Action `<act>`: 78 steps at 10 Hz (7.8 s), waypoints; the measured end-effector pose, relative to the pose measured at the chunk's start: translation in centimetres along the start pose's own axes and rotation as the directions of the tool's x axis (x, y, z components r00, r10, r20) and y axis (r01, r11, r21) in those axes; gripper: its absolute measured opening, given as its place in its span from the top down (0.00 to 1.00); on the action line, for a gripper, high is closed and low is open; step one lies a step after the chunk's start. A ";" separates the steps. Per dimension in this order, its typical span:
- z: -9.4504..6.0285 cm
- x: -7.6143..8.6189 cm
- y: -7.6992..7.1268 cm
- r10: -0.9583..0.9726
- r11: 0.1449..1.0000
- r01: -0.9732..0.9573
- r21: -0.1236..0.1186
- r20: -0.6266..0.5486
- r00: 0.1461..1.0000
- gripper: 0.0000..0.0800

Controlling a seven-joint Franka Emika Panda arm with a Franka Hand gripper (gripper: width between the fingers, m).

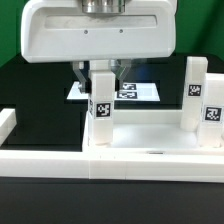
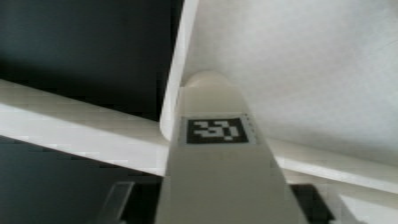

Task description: Assemble desk

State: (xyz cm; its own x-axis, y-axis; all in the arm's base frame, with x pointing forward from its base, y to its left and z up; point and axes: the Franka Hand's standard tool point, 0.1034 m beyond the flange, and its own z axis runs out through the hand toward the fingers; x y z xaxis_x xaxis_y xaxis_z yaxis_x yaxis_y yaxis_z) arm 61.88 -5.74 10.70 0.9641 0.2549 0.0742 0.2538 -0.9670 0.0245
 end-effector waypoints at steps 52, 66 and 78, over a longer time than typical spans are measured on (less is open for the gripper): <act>0.5 -0.1 -0.3 0.758 0.652 -0.758 0.014 0.009 0.652 0.64; 0.5 0.0 -0.3 0.461 0.887 -0.461 0.025 -0.001 0.887 0.19; 0.4 -0.2 0.2 -0.233 0.972 0.234 -0.015 0.013 0.972 0.35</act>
Offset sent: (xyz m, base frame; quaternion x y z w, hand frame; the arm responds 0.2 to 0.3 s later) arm 0.0036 -0.0012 -0.0021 0.0166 -0.0135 0.2014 0.9793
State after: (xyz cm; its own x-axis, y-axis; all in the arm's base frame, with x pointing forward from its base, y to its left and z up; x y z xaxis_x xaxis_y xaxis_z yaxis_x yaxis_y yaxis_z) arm 61.82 -6.01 10.26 0.8792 0.4735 0.0532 0.4708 -0.8805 0.0561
